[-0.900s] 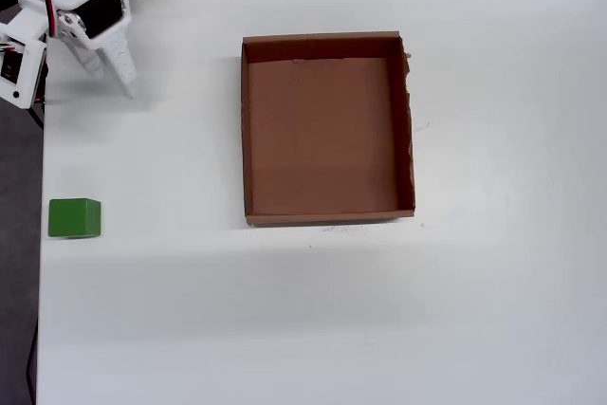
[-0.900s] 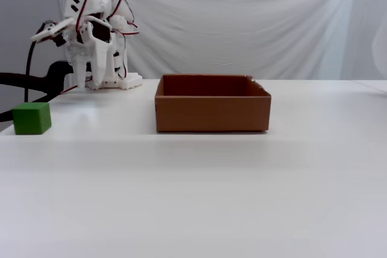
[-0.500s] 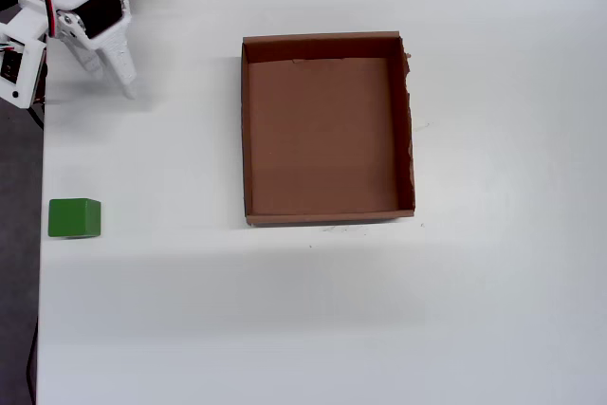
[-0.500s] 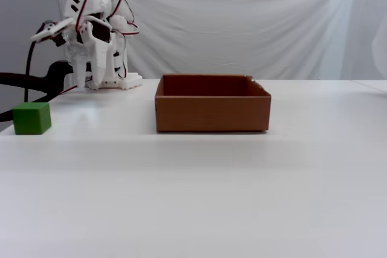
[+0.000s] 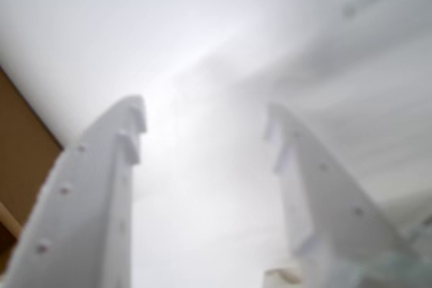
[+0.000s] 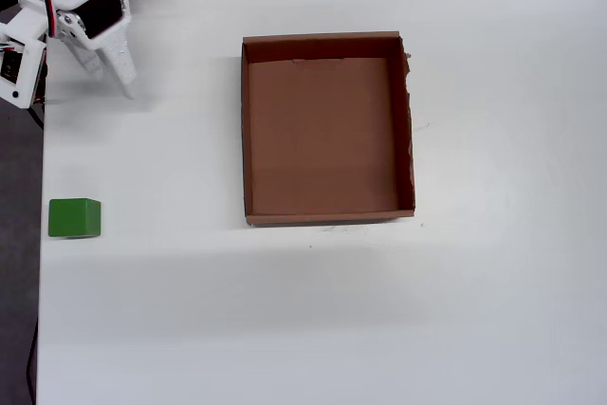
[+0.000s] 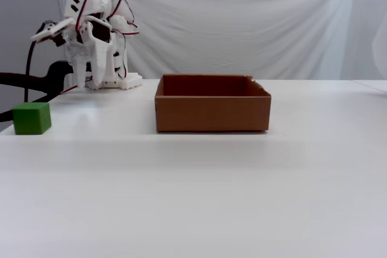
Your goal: Grasp a green cube and put it in a box.
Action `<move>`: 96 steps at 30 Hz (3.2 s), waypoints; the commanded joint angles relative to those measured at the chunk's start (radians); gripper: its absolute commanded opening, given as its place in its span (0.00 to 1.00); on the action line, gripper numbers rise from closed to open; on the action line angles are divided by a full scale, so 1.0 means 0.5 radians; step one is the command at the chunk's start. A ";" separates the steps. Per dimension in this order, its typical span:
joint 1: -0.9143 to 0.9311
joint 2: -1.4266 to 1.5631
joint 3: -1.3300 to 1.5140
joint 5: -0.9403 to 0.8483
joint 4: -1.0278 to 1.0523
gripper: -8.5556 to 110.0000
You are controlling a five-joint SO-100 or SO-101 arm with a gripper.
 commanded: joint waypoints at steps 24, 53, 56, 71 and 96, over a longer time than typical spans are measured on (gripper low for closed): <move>0.236 -0.393 -0.221 -0.224 -0.822 0.27; 0.267 -2.700 -1.595 -1.092 -1.485 0.31; 0.255 -2.767 -1.626 -1.120 -1.494 0.31; 0.187 -2.958 -1.755 -1.144 -1.522 0.32; 0.160 -3.163 -1.881 -1.150 -1.562 0.24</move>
